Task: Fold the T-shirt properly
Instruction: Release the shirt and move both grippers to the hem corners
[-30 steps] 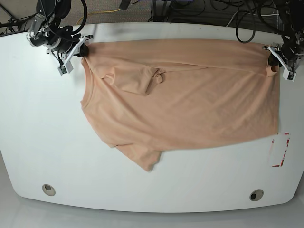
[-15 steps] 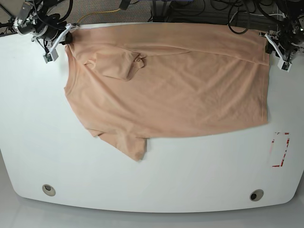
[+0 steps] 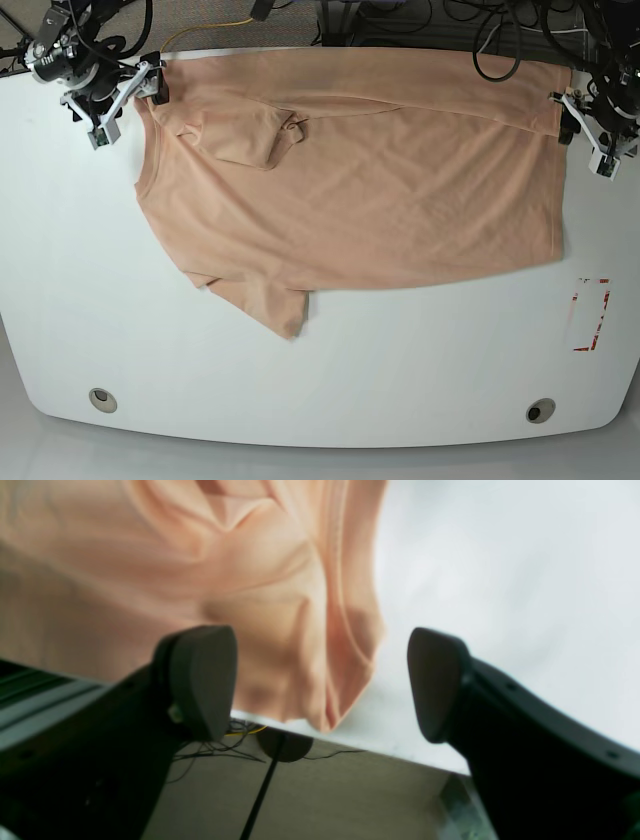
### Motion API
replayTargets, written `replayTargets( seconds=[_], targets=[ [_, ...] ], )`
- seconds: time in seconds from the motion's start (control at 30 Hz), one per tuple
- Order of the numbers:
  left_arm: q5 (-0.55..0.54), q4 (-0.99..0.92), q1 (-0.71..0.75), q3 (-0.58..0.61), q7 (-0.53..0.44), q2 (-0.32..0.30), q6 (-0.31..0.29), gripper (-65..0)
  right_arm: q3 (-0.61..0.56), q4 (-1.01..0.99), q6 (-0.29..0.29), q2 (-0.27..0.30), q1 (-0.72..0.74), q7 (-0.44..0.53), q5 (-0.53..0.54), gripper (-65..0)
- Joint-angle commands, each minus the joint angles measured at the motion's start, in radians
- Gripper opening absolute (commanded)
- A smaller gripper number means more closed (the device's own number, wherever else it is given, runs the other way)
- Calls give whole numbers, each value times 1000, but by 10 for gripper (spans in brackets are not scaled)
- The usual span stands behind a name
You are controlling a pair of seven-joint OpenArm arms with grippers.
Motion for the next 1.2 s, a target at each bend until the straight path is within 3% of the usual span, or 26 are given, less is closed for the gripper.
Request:
replayTargets(
  seconds=[0.0, 0.33, 0.63, 0.8, 1.03, 1.17],
  targets=[
    [-3, 19, -43, -4, -12, -13, 2, -297, 7, 18, 1, 14, 56, 22, 11, -141],
    [6, -63, -238, -5, -12, 10, 2, -299, -4, -99, 1, 23, 289, -7, 6, -141],
    [6, -201, -398, -2, -16, 6, 13, -299, -99, -327, 1, 100, 524, -9, 6, -141],
    [6, -280, -481, -2, -18, 6, 113, -299, -184, -514, 1, 133, 665, 85, 6, -141],
    [6, -316, -531, 7, -18, 3, 121, -299, -357, -864, 1, 189, 864, 295, -1, -141],
    [6, -316, -525, 53, -18, 2, 121, -299, -468, -1047, 1, 193, 979, 431, -76, -141]
  ],
)
